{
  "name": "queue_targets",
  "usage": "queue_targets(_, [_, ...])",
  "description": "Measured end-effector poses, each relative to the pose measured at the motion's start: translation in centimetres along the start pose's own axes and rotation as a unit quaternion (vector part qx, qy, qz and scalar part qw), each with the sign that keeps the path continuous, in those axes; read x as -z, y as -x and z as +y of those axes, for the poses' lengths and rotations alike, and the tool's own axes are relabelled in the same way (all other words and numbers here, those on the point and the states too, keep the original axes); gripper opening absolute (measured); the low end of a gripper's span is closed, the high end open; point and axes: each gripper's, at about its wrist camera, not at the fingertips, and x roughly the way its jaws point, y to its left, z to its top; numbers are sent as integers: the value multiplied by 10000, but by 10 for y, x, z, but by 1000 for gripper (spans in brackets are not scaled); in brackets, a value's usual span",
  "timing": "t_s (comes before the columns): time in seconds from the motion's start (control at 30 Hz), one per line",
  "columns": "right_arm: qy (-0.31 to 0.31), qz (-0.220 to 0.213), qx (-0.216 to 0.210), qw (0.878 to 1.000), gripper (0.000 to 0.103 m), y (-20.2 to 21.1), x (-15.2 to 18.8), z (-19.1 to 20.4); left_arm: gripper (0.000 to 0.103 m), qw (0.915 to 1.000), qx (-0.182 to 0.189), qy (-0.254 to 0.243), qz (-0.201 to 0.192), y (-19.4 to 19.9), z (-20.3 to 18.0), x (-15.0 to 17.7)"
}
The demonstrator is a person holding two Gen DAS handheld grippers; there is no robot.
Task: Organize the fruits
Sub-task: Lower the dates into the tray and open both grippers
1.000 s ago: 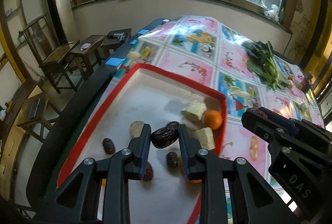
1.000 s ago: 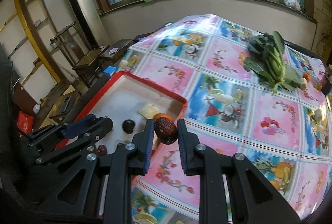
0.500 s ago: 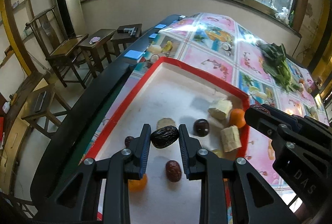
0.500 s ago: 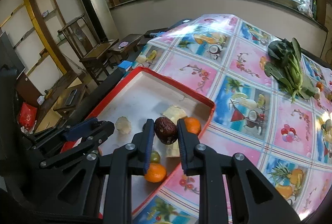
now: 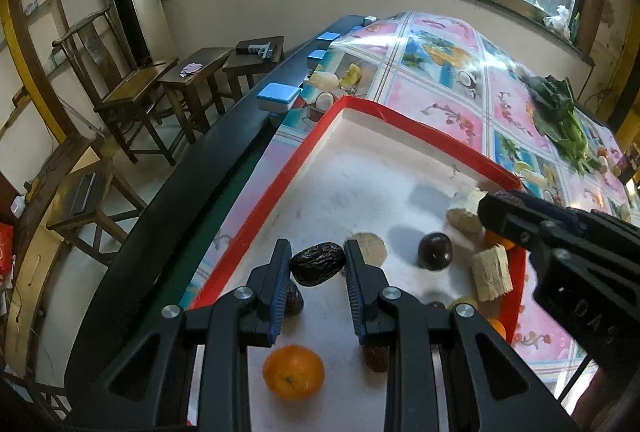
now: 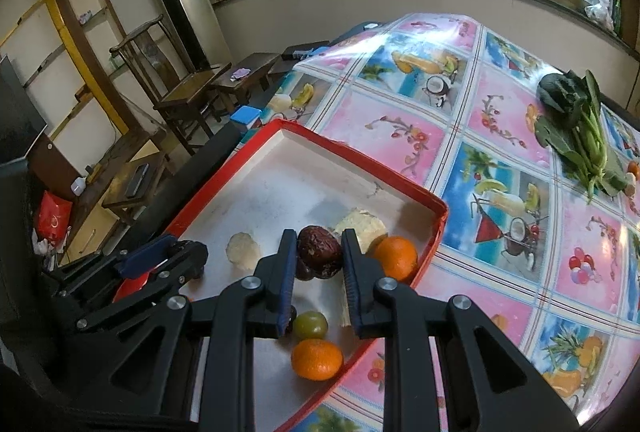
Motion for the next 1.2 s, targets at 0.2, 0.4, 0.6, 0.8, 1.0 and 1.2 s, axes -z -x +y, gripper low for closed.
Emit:
queue_targets(0.2, [-26, 141, 2, 9999, 24, -20, -7, 3, 26, 9998, 1, -212, 32, -16, -9, -16])
queue_targets(0.4, [-88, 243, 120, 9996, 24, -41, -23, -3, 26, 9993, 70, -318, 202, -36, -14, -28])
queue_targets(0.6, [-181, 385, 179, 9989, 24, -59, -30, -8, 26, 9988, 109, -332, 344, -51, -18, -34])
queue_targets(0.8, [-283, 407, 223, 9985, 24, -66, -32, -14, 26, 9982, 92, -380, 444, -59, -19, -35])
queue_targets(1.0, [-313, 493, 281, 9979, 24, -75, -33, -18, 27, 9981, 49, -365, 490, -64, -16, -36])
queue_targets(1.2, [-272, 565, 388, 9973, 24, -82, -36, -15, 33, 9980, -63, -447, 433, -64, -19, -34])
